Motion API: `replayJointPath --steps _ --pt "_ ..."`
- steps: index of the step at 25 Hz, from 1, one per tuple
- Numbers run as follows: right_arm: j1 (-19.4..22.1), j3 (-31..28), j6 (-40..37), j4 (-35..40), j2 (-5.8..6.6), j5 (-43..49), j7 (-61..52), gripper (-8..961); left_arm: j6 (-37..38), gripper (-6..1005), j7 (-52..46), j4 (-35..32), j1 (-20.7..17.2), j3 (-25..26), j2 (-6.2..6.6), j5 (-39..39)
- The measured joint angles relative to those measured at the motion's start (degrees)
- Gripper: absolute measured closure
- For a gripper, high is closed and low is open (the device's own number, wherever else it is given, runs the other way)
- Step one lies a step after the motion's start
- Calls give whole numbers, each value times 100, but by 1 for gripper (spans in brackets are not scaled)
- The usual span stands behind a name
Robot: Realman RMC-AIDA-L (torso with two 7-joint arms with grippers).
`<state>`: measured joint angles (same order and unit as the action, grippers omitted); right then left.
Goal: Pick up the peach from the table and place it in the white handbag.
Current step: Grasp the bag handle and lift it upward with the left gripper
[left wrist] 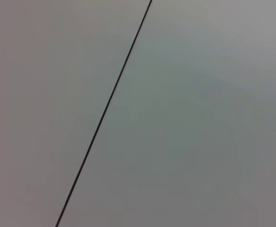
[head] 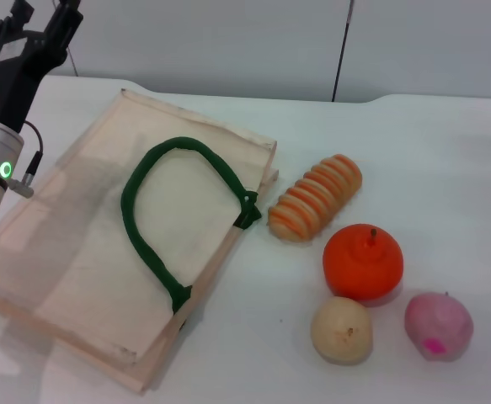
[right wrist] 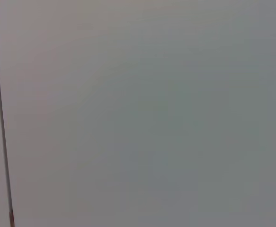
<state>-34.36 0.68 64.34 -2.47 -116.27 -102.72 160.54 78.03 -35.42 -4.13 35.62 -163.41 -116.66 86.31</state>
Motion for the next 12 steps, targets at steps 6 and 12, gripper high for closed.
replayJointPath --steps 6,12 --pt "0 0 0 -8 0 -3 -5 60 -58 122 0 0 8 -32 4 -20" --pt "0 -6 0 -8 0 -3 -12 63 -60 121 0 -1 14 -29 9 -31"
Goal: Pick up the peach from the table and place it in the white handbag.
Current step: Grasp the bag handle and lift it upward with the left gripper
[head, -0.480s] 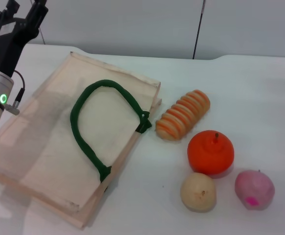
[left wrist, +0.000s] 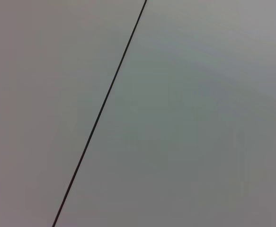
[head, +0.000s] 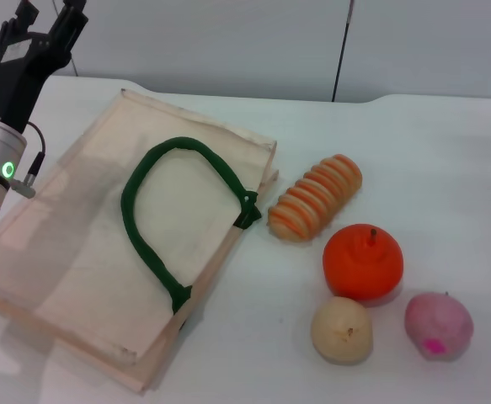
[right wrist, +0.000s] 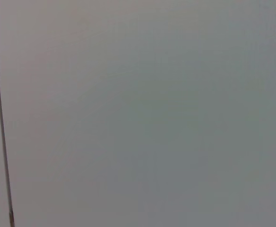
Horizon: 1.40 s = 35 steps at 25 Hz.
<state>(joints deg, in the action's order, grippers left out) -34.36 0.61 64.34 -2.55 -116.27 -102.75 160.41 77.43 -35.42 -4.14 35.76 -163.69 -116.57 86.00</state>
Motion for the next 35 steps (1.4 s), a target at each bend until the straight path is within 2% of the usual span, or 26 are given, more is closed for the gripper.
replayJointPath --steps 4,6,9,14,21,24,28,29,30,35 --pt "1 0 -2 1 0 0 -2 65 -155 121 -162 24 58 -9 23 -25" --pt "7 0 -8 7 2 0 -2 66 -421 121 -606 154 164 -23 60 -179" --pt "18 0 -21 13 7 0 -2 67 -805 121 -1845 712 376 -27 86 -851" --pt "18 0 -85 34 9 0 -2 70 -532 122 -3729 2112 777 -35 130 -2843" --pt "58 0 -147 42 21 1 -2 73 47 121 -5777 3797 1307 -32 381 -5331" --pt "79 0 -150 44 27 1 -2 74 426 121 -6155 4442 1491 -34 447 -6001" --pt "93 0 -150 45 27 0 -2 76 834 122 -6338 5070 1759 -38 467 -6845" --pt "95 0 -150 45 27 0 -2 77 834 122 -6338 5070 1759 -38 467 -6845" --pt "95 0 -150 45 27 1 -2 77 909 122 -6375 5209 1953 -38 475 -7370" --pt "89 0 -150 44 26 0 -2 80 875 121 -6363 5177 2246 -40 466 -8040"
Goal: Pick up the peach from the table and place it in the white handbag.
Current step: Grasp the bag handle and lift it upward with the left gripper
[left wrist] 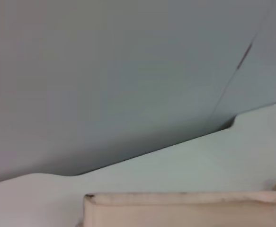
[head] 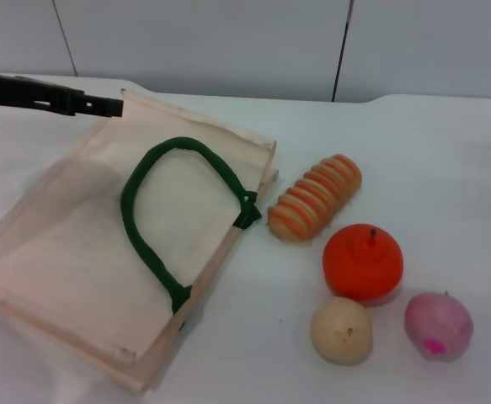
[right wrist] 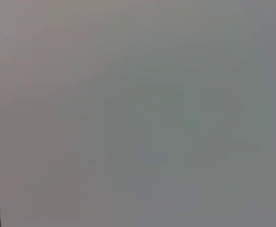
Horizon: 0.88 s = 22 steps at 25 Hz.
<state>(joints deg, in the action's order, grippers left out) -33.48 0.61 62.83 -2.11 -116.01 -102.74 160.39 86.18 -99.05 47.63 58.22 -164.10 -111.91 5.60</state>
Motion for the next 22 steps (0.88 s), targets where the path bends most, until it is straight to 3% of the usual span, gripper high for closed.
replayJointPath --steps 4,10,22 --pt "-30 0 0 0 0 0 0 82 -155 121 22 -182 60 0 -46 -35" --pt "-33 0 1 0 0 0 0 85 -827 122 44 -996 76 0 -75 -445" --pt "-50 0 1 0 0 0 -74 90 -1729 121 73 -1743 53 0 -107 -532"
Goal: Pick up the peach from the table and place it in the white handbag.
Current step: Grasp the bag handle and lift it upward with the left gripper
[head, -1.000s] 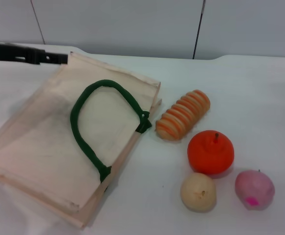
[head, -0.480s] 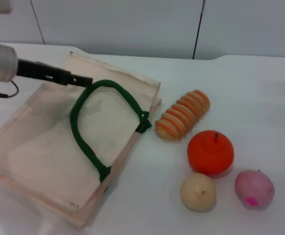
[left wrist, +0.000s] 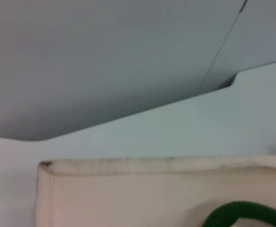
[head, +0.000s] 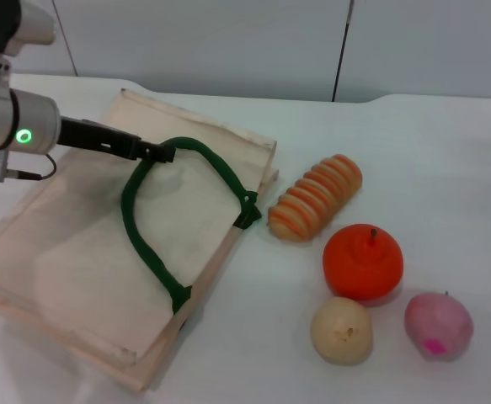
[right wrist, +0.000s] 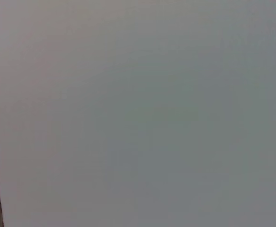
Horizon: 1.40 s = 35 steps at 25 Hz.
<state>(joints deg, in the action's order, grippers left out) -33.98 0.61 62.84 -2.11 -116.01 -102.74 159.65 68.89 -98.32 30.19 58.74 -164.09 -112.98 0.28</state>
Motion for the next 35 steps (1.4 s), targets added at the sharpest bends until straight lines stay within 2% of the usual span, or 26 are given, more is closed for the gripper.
replayJointPath --steps 11,19,29,35 --pt "-13 0 0 0 0 0 -5 96 -654 180 -11 -330 8 9 -47 -184" --pt "-13 0 0 0 0 0 -5 100 -868 223 -35 -423 -17 0 -60 -167" --pt "-5 0 -2 0 0 0 -5 104 -903 688 -41 -426 -21 0 -94 -187" --pt "25 0 -7 0 0 0 -5 107 -853 791 -39 -391 18 4 -127 -136"
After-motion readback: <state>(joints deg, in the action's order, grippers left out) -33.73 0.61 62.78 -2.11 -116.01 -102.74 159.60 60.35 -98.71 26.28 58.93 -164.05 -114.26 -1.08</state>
